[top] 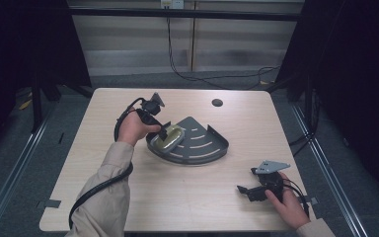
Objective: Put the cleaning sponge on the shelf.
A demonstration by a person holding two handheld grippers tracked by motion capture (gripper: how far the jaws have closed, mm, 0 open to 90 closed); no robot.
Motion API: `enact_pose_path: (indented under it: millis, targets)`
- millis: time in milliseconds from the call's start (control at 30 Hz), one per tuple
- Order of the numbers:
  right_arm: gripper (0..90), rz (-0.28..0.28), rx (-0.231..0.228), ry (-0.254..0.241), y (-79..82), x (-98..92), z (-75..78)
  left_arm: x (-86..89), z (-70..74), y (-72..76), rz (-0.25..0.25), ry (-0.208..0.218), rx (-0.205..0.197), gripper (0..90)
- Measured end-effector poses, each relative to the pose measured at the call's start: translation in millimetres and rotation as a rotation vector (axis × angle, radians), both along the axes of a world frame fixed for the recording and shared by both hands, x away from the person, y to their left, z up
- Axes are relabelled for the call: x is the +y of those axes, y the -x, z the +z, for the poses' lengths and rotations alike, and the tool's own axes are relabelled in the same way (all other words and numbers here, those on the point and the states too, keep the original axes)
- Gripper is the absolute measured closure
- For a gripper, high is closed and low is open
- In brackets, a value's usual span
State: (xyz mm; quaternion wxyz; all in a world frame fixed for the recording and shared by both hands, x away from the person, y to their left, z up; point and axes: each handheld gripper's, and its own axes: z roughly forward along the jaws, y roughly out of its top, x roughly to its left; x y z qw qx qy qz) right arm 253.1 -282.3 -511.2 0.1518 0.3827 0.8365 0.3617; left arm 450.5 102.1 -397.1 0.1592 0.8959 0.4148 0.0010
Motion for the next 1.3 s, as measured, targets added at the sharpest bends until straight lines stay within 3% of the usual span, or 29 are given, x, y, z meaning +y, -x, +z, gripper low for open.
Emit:
enact_pose_path:
  millis: [767,1100,1300]
  targets:
    - [11.1,0.000,-0.001,0.002,0.0,0.0,0.0,26.0,14.1,19.7,0.012,0.023,-0.016,19.7]
    - [11.1,0.001,-0.001,0.000,0.0,0.0,-0.1,36.1,11.5,29.5,0.002,0.042,-0.008,19.6]
    - [11.1,-0.002,0.002,0.001,0.2,0.0,0.1,44.1,7.8,33.8,0.003,0.029,-0.003,19.7]
